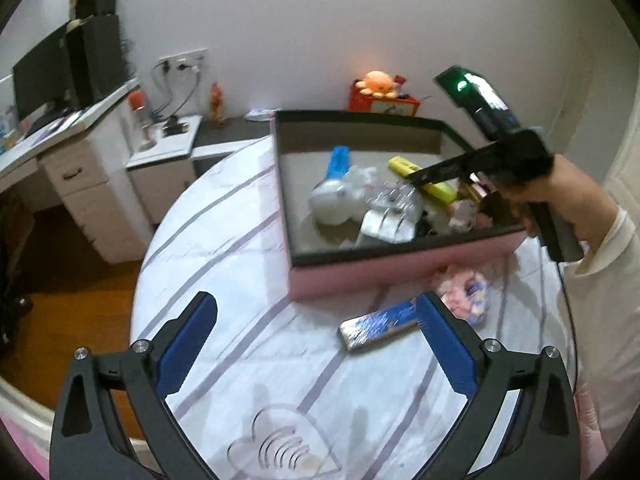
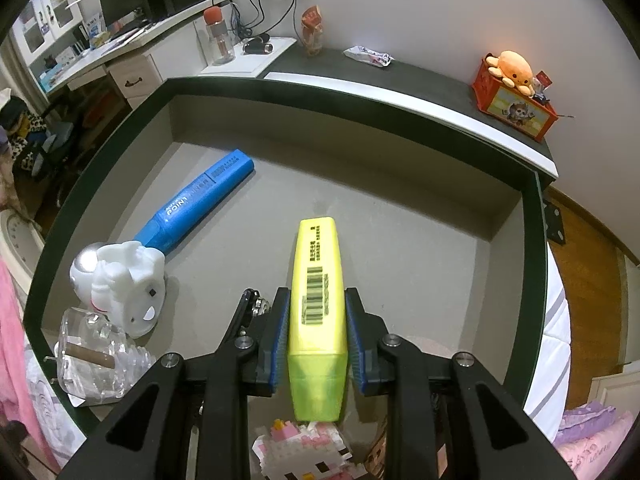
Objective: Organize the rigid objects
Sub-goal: 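Withdraw both tools from the box toward the pixel-block donut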
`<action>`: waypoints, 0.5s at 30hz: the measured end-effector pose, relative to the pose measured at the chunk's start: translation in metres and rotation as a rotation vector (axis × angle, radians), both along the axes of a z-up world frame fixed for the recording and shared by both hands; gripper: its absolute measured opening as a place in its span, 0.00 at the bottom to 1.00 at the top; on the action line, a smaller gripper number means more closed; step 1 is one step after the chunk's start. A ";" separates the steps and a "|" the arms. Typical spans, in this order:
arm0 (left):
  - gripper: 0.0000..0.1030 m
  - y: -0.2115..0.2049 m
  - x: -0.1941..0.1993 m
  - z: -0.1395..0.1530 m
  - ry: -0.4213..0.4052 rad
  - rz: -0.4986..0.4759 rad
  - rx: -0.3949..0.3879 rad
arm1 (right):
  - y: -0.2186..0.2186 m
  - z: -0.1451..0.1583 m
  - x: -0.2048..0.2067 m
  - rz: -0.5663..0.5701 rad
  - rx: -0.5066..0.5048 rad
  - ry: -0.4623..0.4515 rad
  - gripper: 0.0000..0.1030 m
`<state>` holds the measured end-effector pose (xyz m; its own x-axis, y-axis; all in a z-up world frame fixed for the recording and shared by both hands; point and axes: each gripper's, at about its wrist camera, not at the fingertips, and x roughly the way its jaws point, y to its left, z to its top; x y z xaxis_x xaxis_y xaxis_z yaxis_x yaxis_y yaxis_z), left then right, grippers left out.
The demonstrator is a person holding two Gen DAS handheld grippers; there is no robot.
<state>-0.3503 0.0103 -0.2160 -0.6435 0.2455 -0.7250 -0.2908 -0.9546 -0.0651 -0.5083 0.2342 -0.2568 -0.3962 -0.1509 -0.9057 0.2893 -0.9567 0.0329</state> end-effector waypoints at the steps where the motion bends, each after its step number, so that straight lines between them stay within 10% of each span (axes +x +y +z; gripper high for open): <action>1: 0.98 0.000 0.002 -0.001 0.003 -0.001 -0.011 | 0.002 0.000 0.001 -0.001 -0.003 0.004 0.27; 15: 0.98 -0.019 -0.052 0.006 -0.024 0.112 0.010 | 0.023 0.058 0.087 -0.019 -0.088 0.273 0.42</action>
